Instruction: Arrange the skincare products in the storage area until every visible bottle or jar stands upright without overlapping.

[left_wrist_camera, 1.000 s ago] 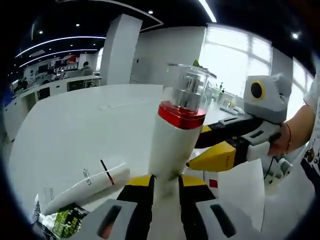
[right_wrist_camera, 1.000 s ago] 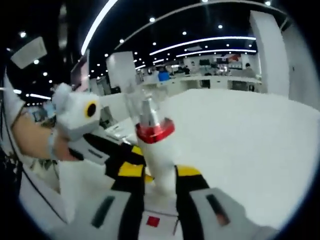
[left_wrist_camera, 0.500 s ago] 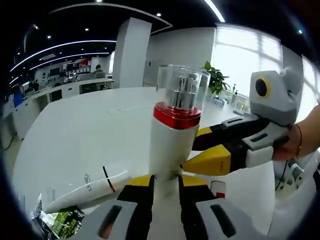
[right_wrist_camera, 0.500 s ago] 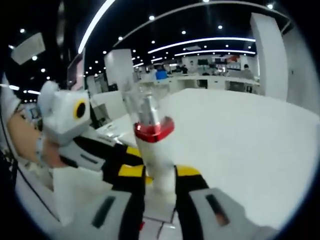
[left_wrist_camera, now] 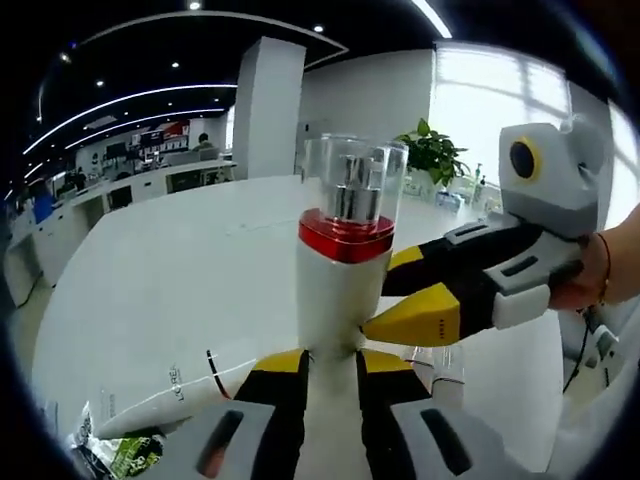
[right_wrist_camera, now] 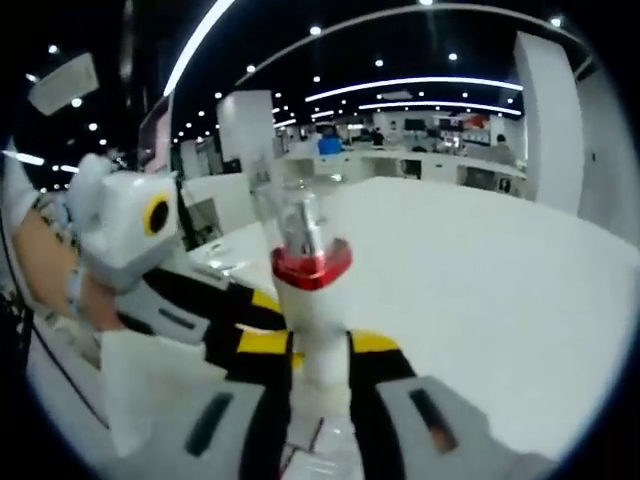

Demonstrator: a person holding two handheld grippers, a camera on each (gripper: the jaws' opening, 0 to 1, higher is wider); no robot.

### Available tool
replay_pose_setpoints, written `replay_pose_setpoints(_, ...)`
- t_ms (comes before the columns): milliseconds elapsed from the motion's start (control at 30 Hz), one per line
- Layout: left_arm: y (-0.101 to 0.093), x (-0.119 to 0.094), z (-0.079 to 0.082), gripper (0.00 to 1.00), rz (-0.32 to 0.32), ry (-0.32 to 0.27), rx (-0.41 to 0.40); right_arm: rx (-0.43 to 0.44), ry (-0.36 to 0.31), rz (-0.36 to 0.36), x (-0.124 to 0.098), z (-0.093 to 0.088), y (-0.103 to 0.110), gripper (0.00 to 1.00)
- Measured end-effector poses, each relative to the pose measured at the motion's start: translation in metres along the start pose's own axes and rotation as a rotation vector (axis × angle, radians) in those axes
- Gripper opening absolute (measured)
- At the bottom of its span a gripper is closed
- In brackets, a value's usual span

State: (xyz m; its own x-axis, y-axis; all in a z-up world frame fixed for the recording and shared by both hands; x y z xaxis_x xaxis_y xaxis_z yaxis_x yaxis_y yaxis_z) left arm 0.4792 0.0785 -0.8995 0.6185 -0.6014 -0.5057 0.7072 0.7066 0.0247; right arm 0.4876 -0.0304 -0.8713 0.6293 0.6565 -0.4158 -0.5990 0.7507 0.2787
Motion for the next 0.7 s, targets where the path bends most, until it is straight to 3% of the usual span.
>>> replay_pose_setpoints(700,-0.0021,0.0000,0.0027,0.19,0.004,0.007,0.014,-0.085,0.047,0.066,0.0000,0.0036,-0.0060,0.20)
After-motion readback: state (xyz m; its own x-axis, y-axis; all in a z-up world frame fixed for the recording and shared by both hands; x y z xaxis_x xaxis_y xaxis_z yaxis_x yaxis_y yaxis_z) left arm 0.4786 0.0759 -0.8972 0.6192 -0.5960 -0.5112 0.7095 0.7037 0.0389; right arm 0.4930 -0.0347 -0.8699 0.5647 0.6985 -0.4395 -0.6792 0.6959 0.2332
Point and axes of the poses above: the point that each gripper's makers call its tool centre point, and the gripper's own axes: x roughly forward along the fingers, y roughly to its left, z roughly out of its top, the point moved 7 cm from there along -x, roughly backward along the fingers, and after that the axes turned 12 degrees about x, right-handed, at the moved point
